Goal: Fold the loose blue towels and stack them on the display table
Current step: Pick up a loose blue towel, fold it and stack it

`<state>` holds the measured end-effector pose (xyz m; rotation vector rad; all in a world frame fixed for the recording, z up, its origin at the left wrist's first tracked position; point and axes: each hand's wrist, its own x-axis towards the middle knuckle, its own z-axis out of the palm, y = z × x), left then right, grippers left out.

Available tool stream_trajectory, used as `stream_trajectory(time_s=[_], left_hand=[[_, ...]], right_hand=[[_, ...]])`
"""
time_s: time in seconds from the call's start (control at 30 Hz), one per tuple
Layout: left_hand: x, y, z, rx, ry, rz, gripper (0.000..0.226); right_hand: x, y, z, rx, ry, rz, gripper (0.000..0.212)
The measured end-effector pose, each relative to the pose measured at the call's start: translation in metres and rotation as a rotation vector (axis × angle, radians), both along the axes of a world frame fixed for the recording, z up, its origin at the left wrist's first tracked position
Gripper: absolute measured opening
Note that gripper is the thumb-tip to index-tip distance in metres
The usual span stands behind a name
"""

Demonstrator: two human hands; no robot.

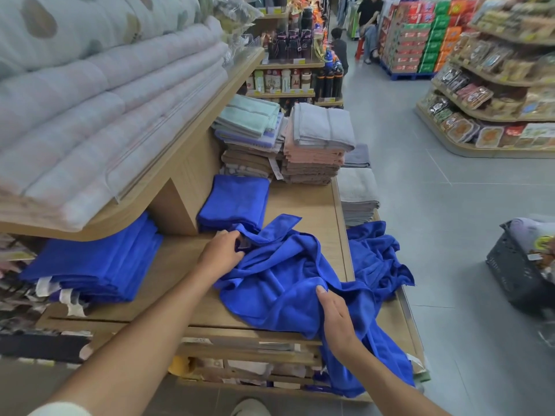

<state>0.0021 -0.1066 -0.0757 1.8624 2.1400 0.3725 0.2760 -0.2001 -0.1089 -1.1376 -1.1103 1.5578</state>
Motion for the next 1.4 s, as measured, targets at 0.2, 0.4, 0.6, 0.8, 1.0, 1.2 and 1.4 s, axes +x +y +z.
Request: stream_trajectory(time_s=[0.2, 0.4, 0.6, 0.8, 1.0, 1.2, 1.4], left_hand=[[-0.003, -0.009, 0.007, 0.209, 0.094, 0.074, 0.014], [0.001, -0.016, 0.039, 0.308, -0.545, 0.248, 0.016], [0.021, -0.019, 0.088, 0.262, -1.256, 0.318, 0.009], [0.043, -0.025, 0.131, 0.294, -1.19, 0.144, 0.028], [0.071, -0.041, 0.159, 0.174, -1.343, 0.1, 0.02], [0.089, -0.05, 0.17, 0.078, -1.514, 0.051, 0.015], [0.097, -0.053, 0.172, 0.13, -1.546, 0.056, 0.017]], right_hand=[[0.001, -0.001, -0.002, 0.02, -0.044, -0.014, 0.035], [0.004, 0.008, 0.012, -0.106, -0.102, 0.078, 0.032], [-0.003, 0.026, 0.095, 0.079, -0.073, 0.431, 0.032], [-0.001, 0.047, 0.191, 0.121, 0.038, 0.692, 0.016], [-0.01, 0.07, 0.211, 0.472, -0.135, 0.485, 0.029], [-0.017, 0.076, 0.208, 0.537, -0.119, 0.35, 0.029], [-0.018, 0.076, 0.205, 0.579, -0.078, 0.3, 0.03]])
